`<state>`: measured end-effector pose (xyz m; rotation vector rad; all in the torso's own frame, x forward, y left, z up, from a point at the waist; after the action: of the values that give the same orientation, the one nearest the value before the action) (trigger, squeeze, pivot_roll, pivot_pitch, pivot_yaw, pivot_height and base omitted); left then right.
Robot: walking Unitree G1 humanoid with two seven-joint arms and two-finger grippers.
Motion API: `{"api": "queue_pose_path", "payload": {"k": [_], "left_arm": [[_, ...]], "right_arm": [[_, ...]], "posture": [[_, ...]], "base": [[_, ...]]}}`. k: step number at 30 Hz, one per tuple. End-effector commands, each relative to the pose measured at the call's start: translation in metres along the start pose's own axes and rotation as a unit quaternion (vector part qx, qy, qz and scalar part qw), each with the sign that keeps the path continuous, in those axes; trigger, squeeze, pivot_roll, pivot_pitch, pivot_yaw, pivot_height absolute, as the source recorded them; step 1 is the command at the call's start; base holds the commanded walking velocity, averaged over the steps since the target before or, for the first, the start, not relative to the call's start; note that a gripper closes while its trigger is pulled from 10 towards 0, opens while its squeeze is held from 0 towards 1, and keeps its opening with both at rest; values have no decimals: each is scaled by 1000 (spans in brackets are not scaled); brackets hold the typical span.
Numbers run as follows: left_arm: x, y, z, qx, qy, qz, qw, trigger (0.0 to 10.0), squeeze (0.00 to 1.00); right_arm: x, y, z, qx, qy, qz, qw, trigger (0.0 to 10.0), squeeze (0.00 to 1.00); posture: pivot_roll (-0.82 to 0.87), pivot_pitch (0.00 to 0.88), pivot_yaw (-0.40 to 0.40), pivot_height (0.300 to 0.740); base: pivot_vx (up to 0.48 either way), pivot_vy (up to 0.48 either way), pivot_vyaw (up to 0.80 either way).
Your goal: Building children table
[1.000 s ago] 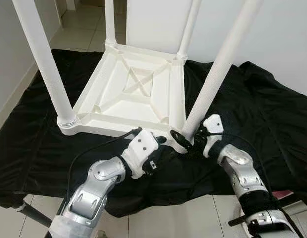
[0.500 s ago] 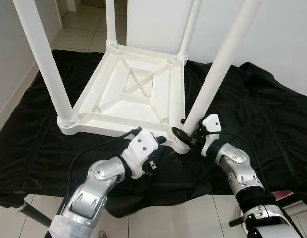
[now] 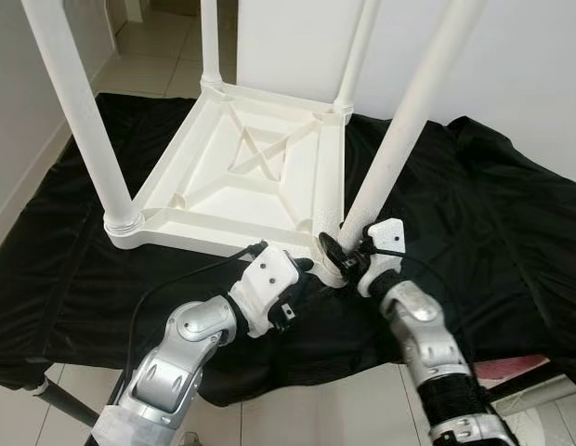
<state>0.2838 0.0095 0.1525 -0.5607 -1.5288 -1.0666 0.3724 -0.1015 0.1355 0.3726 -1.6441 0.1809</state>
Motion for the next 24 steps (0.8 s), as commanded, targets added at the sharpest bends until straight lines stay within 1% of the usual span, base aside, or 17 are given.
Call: {"api": "queue_pose_path", "payload": {"k": [1,3,5,6,9,11,16,21,22,24], "left_arm": [[0,-5,-1,-2,0,10,1000,10000,0],[0,-5,-1,-2,0,10,1000,10000,0],[-1,-5,-1,-2,1,10,1000,10000,0],[-1,-5,-1,-2,2,10,1000,10000,0],[0,-5,-1,-1,1,11,1000,10000,0],[0,-5,-1,-1,1,11,1000,10000,0],[-1,-2,1,4,3,10,1000,10000,0],[-1,-1,1,8,4,10,1000,10000,0],[-1,-1,1,10,5,11,1000,10000,0],[-1,-1,1,10,5,11,1000,10000,0]], "right_arm": [[0,-16,0,-103,-12,-14,995,10000,0],[0,-16,0,-103,-12,-14,995,10000,0],[2,-20,1,-153,-18,-26,988,10000,0],[2,-16,-1,-164,-18,-32,986,10000,0],[4,1,-5,-145,-16,-38,989,10000,0],[4,3,-5,-140,-15,-36,989,10000,0],[2,-2,-3,-147,-9,-30,989,10000,0],[4,-1,-5,-151,-12,-22,988,10000,0],[5,-2,-4,-157,-12,-16,987,10000,502],[5,-3,-4,-159,-12,-14,987,10000,502]], "posture": [[54,70,-106,740],[54,70,-106,740],[53,74,-103,740],[52,76,-101,740],[55,79,-101,740],[56,80,-102,740],[58,80,-104,740],[61,89,-111,740],[61,89,-111,740],[61,89,-111,740]], "base": [[0,0,0],[0,0,0],[0,0,0],[0,0,0],[0,0,0],[0,0,0],[0,0,0],[0,0,0],[0,0,0],[0,0,0]]}}
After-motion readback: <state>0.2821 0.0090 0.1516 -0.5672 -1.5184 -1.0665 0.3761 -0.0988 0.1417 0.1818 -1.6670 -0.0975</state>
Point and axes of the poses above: a point about 5 cm out from each wrist's last joint towards the gripper, its own z axis pointing back from the gripper into the wrist, its own x axis along the axis of the wrist's last joint, y = z × x, the point moved 6 cm from there along -z, pointing out of the wrist towards the gripper, and after that the axes turned 6 degrees about -z, right-handed, at the moved point
